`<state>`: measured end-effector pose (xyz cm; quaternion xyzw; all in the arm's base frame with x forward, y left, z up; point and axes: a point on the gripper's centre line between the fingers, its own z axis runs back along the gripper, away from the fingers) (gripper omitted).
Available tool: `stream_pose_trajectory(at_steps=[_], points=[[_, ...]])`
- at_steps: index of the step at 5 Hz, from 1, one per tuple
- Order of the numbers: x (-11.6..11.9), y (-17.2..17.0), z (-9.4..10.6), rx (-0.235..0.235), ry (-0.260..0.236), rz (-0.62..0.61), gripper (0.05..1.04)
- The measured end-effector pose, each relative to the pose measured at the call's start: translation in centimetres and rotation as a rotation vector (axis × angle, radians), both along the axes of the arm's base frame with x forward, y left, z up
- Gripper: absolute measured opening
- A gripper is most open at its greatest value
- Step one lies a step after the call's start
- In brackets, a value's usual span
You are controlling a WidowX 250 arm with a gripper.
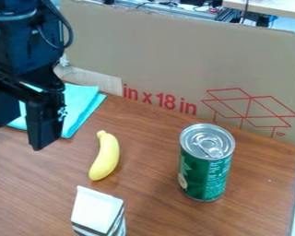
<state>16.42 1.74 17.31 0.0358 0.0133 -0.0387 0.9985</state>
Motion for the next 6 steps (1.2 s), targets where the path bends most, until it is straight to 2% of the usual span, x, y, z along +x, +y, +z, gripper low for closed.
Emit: stream_pose_trajectory(at_steps=[1,2,3,4,5,6], points=[[-0.2,-0.1,-0.3,-0.005,0.010,0.007,1.000],[-0.6,-2.4,-0.5,-0.070,-0.032,0.042,1.000],[-0.7,-3.5,-1.0,-0.143,-0.113,0.029,1.000],[-0.4,-5.3,-1.7,-0.144,-0.134,0.048,1.000],[0.0,-6.6,-3.1,-0.097,-0.076,0.066,1.000],[0.8,-7.7,-4.1,-0.073,-0.034,0.080,1.000]])
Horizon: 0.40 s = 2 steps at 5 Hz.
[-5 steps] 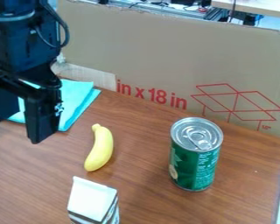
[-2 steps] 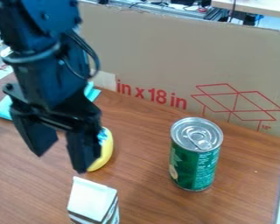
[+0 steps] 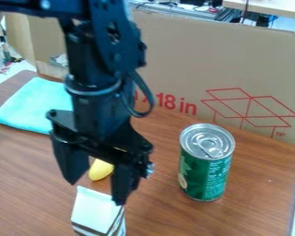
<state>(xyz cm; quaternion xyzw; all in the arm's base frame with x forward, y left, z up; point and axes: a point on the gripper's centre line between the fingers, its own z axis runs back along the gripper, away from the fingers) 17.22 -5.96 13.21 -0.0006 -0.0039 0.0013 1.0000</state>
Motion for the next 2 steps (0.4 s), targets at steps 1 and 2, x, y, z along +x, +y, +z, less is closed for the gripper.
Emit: stream_pose_trajectory(at_steps=[1,2], points=[[0.13,0.23,-0.56,0.035,0.027,0.053,1.000],[0.15,0.57,-0.79,0.072,0.057,0.080,1.000]])
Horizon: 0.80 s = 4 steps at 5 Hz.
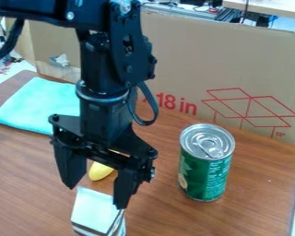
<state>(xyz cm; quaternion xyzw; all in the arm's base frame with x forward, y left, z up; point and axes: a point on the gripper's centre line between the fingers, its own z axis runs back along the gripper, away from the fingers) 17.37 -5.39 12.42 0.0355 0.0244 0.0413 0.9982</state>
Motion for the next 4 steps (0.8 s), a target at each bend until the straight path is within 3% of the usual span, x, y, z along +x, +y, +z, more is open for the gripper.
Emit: stream_pose_trajectory(at_steps=[2,4], points=[[-0.1,0.2,-0.1,0.018,0.014,0.007,1.000],[-0.2,-0.6,-1.7,-0.065,-0.052,-0.053,1.000]])
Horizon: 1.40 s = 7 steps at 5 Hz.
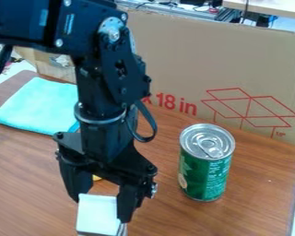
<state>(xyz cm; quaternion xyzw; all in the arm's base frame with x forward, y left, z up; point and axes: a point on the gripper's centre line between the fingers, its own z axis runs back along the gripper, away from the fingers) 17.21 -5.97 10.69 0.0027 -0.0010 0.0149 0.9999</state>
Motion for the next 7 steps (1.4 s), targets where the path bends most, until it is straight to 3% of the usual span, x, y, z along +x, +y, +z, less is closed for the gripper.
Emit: stream_pose_trajectory(at_steps=[2,3,4,5,6,7], points=[[-0.3,0.6,-1.5,0.019,0.058,0.040,0.961],[-0.6,0.8,-1.5,0.031,0.078,0.054,0.832],[-0.2,0.6,0.0,0.021,0.072,0.029,0.831],[-0.1,0.6,3.1,0.001,0.045,-0.045,0.831],[-0.9,3.1,5.3,-0.010,0.044,-0.015,0.831],[-1.3,7.0,5.7,0.024,0.073,0.050,0.831]])
